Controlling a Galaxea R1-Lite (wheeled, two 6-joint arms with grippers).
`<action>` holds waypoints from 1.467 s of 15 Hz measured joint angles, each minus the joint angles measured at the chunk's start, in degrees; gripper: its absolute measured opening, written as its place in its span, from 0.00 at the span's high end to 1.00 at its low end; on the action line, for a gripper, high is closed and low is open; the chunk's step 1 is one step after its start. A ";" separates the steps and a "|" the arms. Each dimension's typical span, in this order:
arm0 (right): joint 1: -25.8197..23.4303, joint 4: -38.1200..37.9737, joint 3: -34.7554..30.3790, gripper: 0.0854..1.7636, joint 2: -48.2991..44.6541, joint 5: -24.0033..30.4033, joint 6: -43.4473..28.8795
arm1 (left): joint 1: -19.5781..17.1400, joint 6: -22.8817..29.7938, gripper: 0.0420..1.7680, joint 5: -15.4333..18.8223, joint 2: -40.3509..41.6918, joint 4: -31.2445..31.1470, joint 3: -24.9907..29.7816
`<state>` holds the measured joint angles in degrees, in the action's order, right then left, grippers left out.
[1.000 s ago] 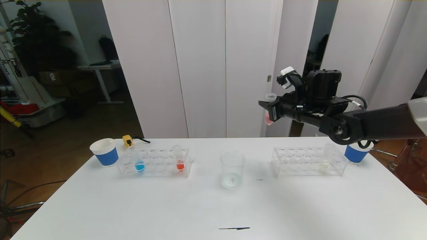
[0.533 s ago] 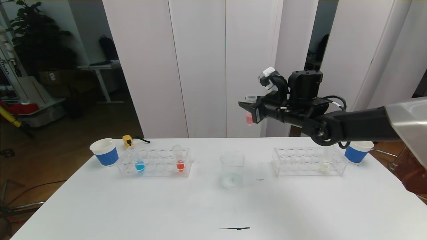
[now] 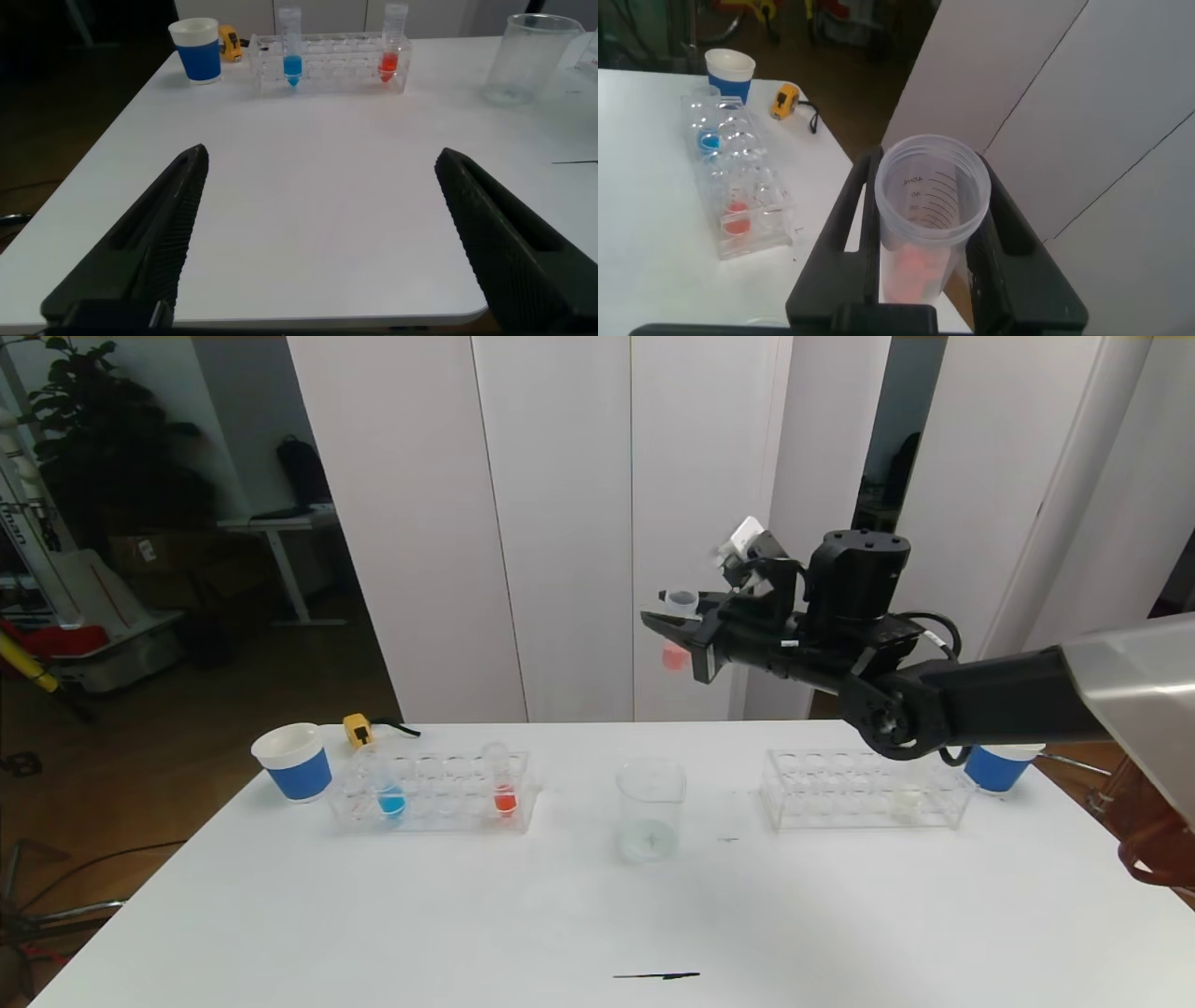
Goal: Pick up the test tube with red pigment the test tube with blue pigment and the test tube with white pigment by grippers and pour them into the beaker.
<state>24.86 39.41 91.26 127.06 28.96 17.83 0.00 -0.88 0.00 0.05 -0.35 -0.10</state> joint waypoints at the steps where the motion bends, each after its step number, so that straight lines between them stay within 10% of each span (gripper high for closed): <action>1: -0.09 0.39 -1.23 0.70 -0.11 0.80 2.58 | 0.00 0.00 0.02 0.00 0.00 0.02 0.00; 22: -2.56 7.83 -6.61 0.70 3.15 18.64 37.82 | 0.00 0.00 0.02 0.00 0.02 0.02 0.00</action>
<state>22.30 47.24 84.65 130.21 47.60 55.65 0.00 -0.88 0.00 0.07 -0.33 -0.10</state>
